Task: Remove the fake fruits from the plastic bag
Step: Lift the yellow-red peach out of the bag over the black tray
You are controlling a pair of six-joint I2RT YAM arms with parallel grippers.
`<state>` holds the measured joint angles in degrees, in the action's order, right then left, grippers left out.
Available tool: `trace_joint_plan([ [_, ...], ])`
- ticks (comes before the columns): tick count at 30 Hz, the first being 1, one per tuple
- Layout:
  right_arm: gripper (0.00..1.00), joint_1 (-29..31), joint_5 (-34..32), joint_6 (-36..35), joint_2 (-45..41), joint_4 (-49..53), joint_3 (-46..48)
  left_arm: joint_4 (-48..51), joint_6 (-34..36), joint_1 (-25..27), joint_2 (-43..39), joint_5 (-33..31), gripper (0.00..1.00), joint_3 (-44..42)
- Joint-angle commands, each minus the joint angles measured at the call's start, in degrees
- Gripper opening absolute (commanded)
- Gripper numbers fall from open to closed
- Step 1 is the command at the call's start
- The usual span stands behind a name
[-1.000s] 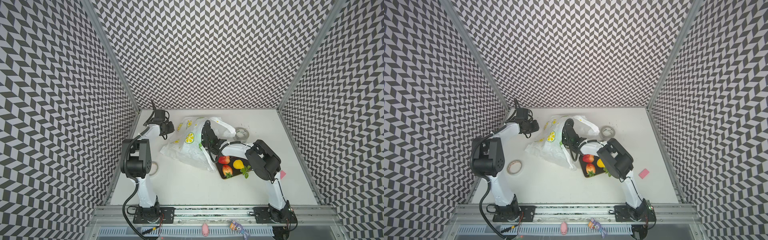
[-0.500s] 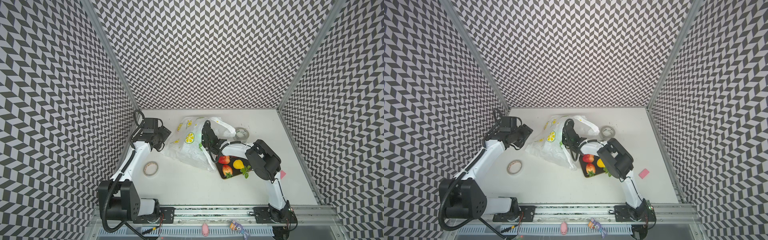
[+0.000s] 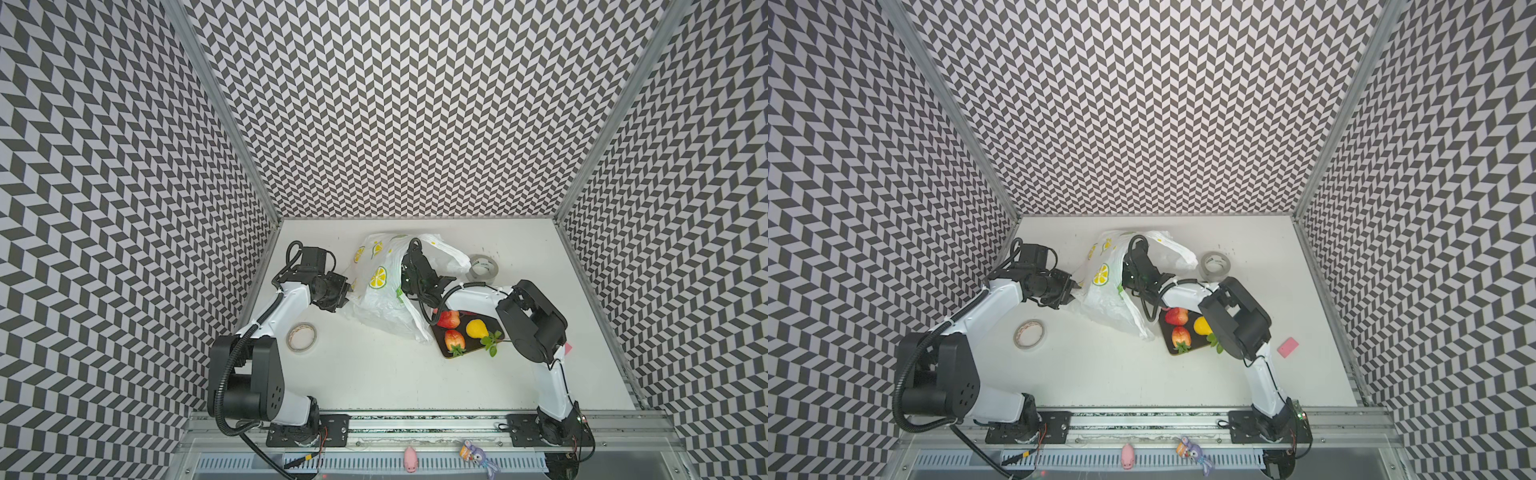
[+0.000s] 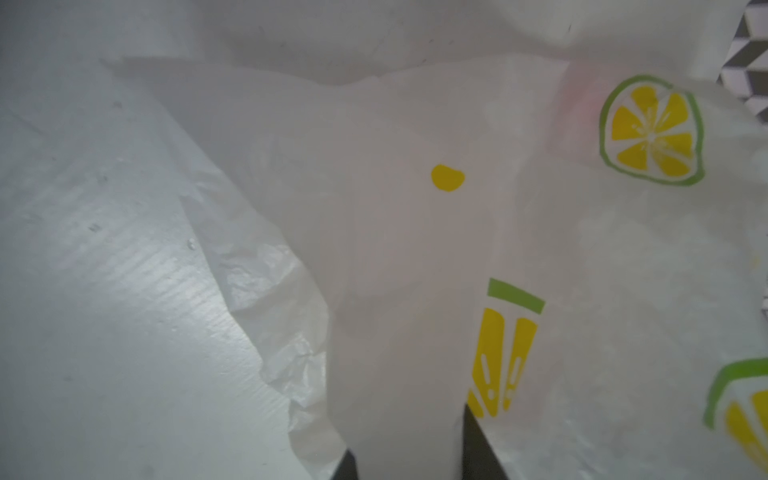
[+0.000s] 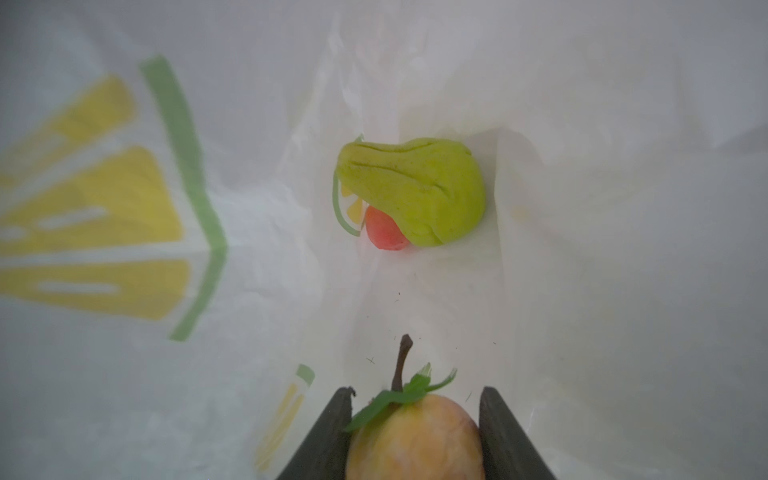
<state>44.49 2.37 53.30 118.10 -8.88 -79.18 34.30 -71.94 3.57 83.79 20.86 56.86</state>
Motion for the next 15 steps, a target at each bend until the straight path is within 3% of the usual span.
trace_joint_plan([
  [1,0.21,0.0,-1.3,-2.2,-6.4,0.7,2.1,-3.8,-1.9,-0.9,-0.4,-0.8,0.08,-0.5],
  [4,0.22,-0.1,-0.9,-3.5,-10.8,2.0,6.5,-6.4,-2.5,-2.0,-0.9,-1.6,0.0,-1.0],
  [15,0.22,-0.2,0.0,-5.2,-30.6,7.6,22.0,-8.6,-0.5,-4.8,-1.0,-3.7,0.0,-1.1],
])
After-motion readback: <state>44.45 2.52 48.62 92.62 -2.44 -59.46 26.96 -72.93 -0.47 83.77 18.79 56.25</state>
